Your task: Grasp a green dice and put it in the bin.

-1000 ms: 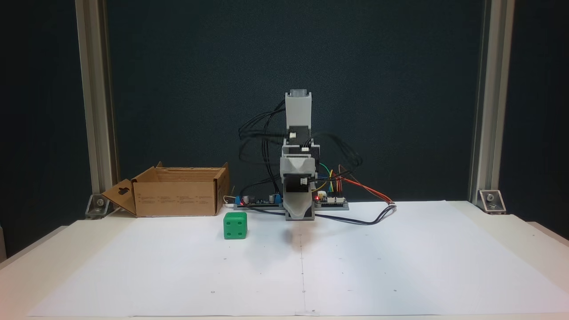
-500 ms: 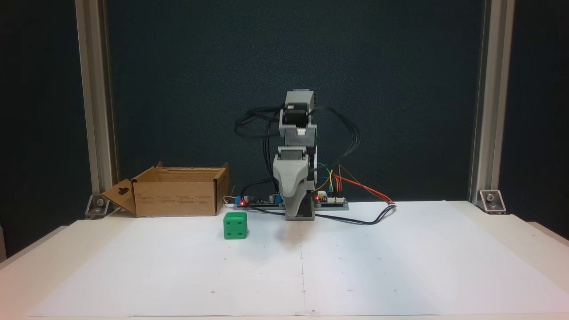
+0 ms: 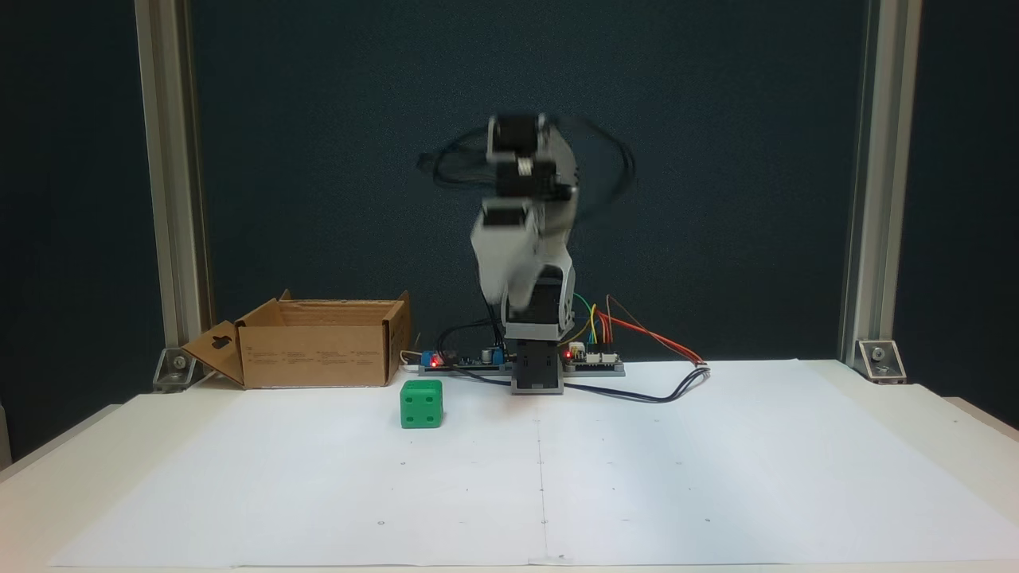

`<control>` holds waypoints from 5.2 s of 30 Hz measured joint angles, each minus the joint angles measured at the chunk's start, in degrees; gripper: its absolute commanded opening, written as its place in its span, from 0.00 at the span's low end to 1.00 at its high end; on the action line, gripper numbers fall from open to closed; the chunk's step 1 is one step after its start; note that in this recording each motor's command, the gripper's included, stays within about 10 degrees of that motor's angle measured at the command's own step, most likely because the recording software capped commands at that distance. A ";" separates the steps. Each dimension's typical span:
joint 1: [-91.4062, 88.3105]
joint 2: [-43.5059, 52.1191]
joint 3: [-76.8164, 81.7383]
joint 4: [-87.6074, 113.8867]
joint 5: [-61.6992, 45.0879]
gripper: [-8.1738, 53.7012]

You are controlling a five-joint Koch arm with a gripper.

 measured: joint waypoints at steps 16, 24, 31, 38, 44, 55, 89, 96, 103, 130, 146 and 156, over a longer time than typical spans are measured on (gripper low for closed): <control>20.30 -9.84 -7.38 3.16 -27.42 0.86; 27.25 -14.68 -7.38 1.05 -37.00 0.87; 31.64 -22.50 -7.38 -8.00 -39.64 0.87; 35.16 -26.28 -7.47 -10.99 -43.33 0.87; 38.41 -26.28 -5.27 -11.34 -49.92 0.89; 38.85 -26.28 1.67 -11.78 -52.12 0.89; 36.56 -26.10 8.53 -26.02 -55.02 0.89; 35.33 -26.19 11.25 -26.37 -55.02 0.88; 34.28 -26.19 11.25 -27.69 -55.02 0.88; 35.24 -35.07 11.25 -35.07 -55.02 0.84; 35.51 -35.51 13.62 -35.42 -54.93 0.83; 34.98 -35.60 13.62 -36.74 -54.05 0.83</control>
